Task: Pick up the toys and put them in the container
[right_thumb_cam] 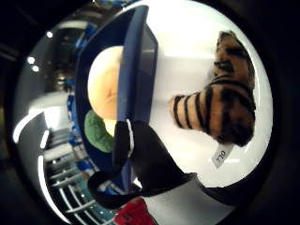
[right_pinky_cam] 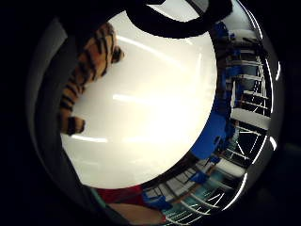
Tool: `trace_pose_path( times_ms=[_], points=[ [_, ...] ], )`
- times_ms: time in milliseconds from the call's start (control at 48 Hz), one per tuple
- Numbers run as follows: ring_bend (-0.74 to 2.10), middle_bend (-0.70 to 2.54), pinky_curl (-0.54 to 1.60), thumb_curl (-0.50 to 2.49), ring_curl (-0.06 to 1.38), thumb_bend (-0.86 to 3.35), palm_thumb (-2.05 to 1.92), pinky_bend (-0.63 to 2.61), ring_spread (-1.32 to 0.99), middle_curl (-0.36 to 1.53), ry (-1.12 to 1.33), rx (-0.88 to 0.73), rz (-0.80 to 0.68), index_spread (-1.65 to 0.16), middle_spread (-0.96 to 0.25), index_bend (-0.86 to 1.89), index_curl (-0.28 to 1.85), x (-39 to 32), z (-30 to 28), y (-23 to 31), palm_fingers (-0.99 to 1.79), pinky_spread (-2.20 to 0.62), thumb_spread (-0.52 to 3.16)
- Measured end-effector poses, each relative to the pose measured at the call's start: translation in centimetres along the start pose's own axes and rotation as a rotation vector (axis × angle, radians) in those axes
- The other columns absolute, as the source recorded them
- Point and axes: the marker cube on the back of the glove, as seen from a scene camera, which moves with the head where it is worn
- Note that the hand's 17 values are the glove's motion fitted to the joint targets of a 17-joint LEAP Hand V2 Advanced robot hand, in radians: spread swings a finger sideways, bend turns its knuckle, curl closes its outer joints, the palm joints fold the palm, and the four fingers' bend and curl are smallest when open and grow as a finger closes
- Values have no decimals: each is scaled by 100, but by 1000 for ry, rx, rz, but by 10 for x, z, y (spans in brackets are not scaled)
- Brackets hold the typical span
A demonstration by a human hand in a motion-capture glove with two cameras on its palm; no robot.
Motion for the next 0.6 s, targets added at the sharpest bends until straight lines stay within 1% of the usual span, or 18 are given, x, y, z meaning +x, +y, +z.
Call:
trace_pose_path(
  times_ms=[292,604],
  points=[
    [15,10,33,18,20,-7,-9,68,-1,19,-15,-31,33,-30,-4,11,21,7,16,-14,-30,7,106],
    [15,10,34,19,19,-6,-8,68,-1,18,-18,-40,22,-31,-5,11,20,-2,29,-25,-29,7,109]
  ],
)
